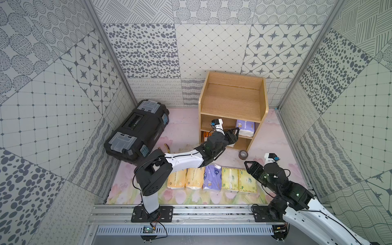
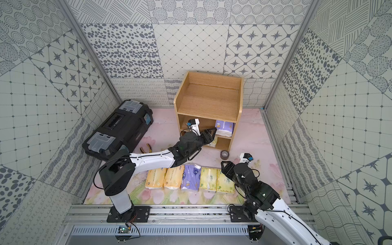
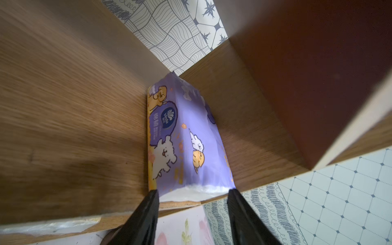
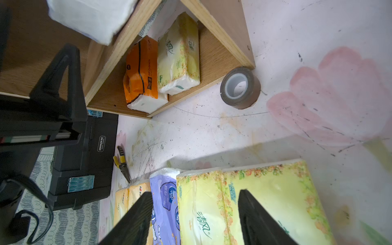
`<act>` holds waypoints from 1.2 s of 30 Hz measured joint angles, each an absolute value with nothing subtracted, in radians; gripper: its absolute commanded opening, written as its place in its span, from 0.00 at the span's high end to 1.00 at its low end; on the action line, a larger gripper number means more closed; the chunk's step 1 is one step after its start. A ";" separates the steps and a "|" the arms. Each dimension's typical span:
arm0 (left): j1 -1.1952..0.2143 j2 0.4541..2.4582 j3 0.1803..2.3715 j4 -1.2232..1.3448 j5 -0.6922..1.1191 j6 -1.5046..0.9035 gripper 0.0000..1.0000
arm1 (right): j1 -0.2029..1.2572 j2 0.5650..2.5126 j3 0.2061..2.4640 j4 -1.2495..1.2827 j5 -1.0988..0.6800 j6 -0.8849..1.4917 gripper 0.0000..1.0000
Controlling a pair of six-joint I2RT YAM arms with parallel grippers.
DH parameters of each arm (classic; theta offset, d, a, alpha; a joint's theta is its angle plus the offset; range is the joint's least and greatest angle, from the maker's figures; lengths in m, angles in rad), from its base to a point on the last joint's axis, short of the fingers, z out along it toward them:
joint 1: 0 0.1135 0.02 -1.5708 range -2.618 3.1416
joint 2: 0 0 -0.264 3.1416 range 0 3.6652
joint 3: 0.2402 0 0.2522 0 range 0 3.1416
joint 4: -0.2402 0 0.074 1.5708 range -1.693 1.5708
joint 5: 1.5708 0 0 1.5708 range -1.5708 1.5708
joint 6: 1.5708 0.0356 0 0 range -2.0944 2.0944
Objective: Remove the tissue boxes from the shelf
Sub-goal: Pick up a box of tissues from the shelf.
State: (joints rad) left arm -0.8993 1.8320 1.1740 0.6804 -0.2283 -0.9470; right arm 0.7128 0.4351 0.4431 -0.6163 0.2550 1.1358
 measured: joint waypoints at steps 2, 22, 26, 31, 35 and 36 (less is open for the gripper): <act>-0.894 1.857 1.202 0.687 -0.228 -0.946 0.53 | 0.713 0.435 0.443 -0.616 0.255 1.135 0.33; -0.880 1.931 1.266 0.690 -0.233 -0.950 1.00 | 0.713 0.433 0.445 -0.617 0.254 1.127 0.31; -0.880 1.882 1.223 0.686 -0.233 -0.951 1.00 | 0.709 0.443 0.472 -0.617 0.247 1.112 0.26; -0.880 1.791 1.135 0.684 -0.240 -0.966 1.00 | 0.675 0.485 0.526 -0.598 0.211 1.106 0.21; -0.883 1.712 1.059 0.668 -0.248 -0.984 1.00 | 0.633 0.509 0.542 -0.512 0.142 1.112 0.15; -0.883 1.696 1.042 0.665 -0.250 -0.989 1.00 | 0.627 0.514 0.542 -0.485 0.125 1.117 0.13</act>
